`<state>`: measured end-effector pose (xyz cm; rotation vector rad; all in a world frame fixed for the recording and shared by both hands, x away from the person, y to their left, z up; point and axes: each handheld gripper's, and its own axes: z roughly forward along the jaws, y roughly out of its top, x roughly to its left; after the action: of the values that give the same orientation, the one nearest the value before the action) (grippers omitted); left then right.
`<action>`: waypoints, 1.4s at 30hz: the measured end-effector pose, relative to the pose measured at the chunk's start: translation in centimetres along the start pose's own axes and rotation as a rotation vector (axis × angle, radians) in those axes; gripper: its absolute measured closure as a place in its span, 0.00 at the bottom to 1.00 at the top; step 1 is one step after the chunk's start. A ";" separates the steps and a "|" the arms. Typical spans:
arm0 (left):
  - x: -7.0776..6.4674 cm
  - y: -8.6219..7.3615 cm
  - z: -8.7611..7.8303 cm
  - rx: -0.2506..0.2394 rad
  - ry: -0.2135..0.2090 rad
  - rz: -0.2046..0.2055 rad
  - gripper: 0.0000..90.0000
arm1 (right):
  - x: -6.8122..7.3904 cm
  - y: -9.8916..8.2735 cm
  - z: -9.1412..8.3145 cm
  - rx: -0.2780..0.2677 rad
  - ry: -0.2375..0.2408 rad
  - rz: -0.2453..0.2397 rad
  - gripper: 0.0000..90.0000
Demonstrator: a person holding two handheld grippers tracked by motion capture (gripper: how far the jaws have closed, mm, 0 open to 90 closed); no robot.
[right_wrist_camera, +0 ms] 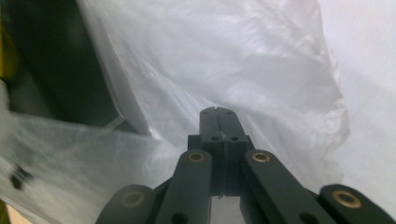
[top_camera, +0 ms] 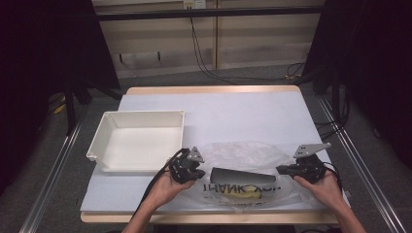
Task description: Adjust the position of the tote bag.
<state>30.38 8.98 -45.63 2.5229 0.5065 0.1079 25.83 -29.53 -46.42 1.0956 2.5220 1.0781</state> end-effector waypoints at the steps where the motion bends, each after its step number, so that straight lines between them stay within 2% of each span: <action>1: -0.1 0.0 0.1 -0.009 0.003 -0.014 1.00 | -0.1 -0.2 0.2 0.017 -0.012 0.002 1.00; 3: -0.1 -0.1 0.3 -0.001 0.005 -0.009 1.00 | -0.4 -0.6 0.5 0.030 -0.015 0.014 1.00; 4: 0.0 -0.3 0.2 0.011 0.002 0.006 1.00 | -0.4 -0.7 0.5 0.037 -0.020 0.021 1.00; 5: -0.2 -0.5 0.3 -0.005 -0.004 -0.017 1.00 | -0.4 -0.9 0.4 0.043 -0.039 0.013 1.00; 6: -0.2 -0.7 0.1 -0.002 -0.004 -0.018 1.00 | -0.4 -0.9 0.4 0.050 -0.056 0.000 1.00; 7: -0.1 -0.9 -0.1 0.017 0.006 0.002 1.00 | -0.3 -1.0 0.2 0.059 -0.075 0.000 1.00; 8: -0.3 -1.1 -0.2 0.007 0.015 -0.008 1.00 | -0.2 -1.2 0.0 0.059 -0.095 0.003 1.00; 10: 0.0 -1.3 -0.4 0.013 -0.002 0.007 1.00 | -0.1 -1.4 -0.2 0.064 -0.122 -0.009 1.00; 11: 0.1 -1.4 -0.4 0.013 -0.007 -0.001 1.00 | 0.0 -1.3 -0.2 0.066 -0.129 -0.014 1.00; 12: -0.1 -1.4 -0.2 -0.014 -0.009 -0.038 1.00 | 0.0 -1.3 -0.2 0.065 -0.126 -0.019 1.00; 13: 0.0 -1.4 -0.3 -0.011 -0.011 -0.036 1.00 | 0.1 -1.2 -0.2 0.062 -0.112 -0.014 1.00; 14: 0.0 -1.4 -0.3 -0.019 -0.024 -0.047 1.00 | 0.1 -1.2 -0.2 0.044 -0.092 -0.017 1.00; 17: -0.3 -1.2 -0.7 -0.034 -0.030 -0.035 1.00 | 0.5 -0.8 -0.9 -0.015 -0.032 -0.020 1.00; 19: -0.4 -1.1 -0.9 -0.059 -0.044 -0.044 1.00 | 0.9 -0.5 -1.5 -0.054 0.000 -0.017 1.00; 20: -0.2 -1.0 -1.2 -0.045 -0.044 -0.006 1.00 | 1.0 -0.3 -1.7 -0.068 0.014 -0.018 1.00; 22: -0.6 -0.8 -1.4 -0.084 -0.047 -0.028 1.00 | 1.4 -0.1 -1.9 -0.075 0.013 -0.025 1.00; 23: -0.6 -0.6 -1.7 -0.076 -0.056 0.005 1.00 | 1.7 0.1 -2.1 -0.085 0.030 -0.025 1.00; 24: -0.9 -0.5 -1.8 -0.093 -0.052 -0.002 1.00 | 2.0 0.2 -2.2 -0.089 0.032 -0.032 1.00; 25: -1.0 -0.4 -2.1 -0.085 -0.053 0.020 1.00 | 2.3 0.3 -2.3 -0.091 0.036 -0.044 1.00; 26: -1.3 -0.2 -2.2 -0.103 -0.055 0.012 1.00 | 2.6 0.3 -2.4 -0.091 0.046 -0.048 1.00; 29: -1.7 0.2 -2.6 -0.107 -0.047 0.042 1.00 | 3.8 0.6 -2.9 -0.107 0.053 -0.077 1.00; 31: -2.0 0.4 -2.6 -0.130 -0.053 0.036 1.00 | 4.3 0.6 -3.1 -0.123 0.073 -0.086 1.00; 32: -1.9 0.6 -2.7 -0.105 -0.046 0.054 1.00 | 4.7 0.6 -3.2 -0.126 0.077 -0.090 1.00; 33: -1.9 0.6 -2.6 -0.127 -0.048 0.034 1.00 | 5.1 0.6 -3.3 -0.125 0.080 -0.099 1.00; 34: -1.9 0.7 -2.6 -0.128 -0.055 0.035 0.99 | 5.5 0.5 -3.3 -0.123 0.090 -0.106 1.00; 35: -1.7 0.8 -2.7 -0.115 -0.049 0.055 0.99 | 5.7 0.4 -3.3 -0.123 0.100 -0.110 1.00; 36: -1.8 0.9 -2.6 -0.136 -0.044 0.036 0.99 | 6.0 0.2 -3.4 -0.121 0.108 -0.112 1.00; 37: -1.6 0.9 -2.7 -0.126 -0.049 0.051 0.99 | 6.1 0.1 -3.3 -0.116 0.121 -0.117 1.00; 38: -1.7 1.0 -2.8 -0.141 -0.041 0.036 0.99 | 6.3 -0.1 -3.3 -0.115 0.124 -0.122 1.00; 39: -1.6 1.0 -2.8 -0.157 -0.055 0.029 0.99 | 6.5 -0.4 -3.4 -0.115 0.134 -0.122 1.00; 40: -1.6 1.1 -2.9 -0.146 -0.048 0.042 0.99 | 6.5 -0.5 -3.5 -0.119 0.143 -0.118 1.00; 42: -1.5 1.2 -3.1 -0.161 -0.050 0.028 0.99 | 6.6 -0.9 -3.8 -0.117 0.149 -0.122 1.00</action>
<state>28.80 9.06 -42.35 2.3692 0.4252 0.0922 19.01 -27.45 -43.61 0.8492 2.5608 1.2979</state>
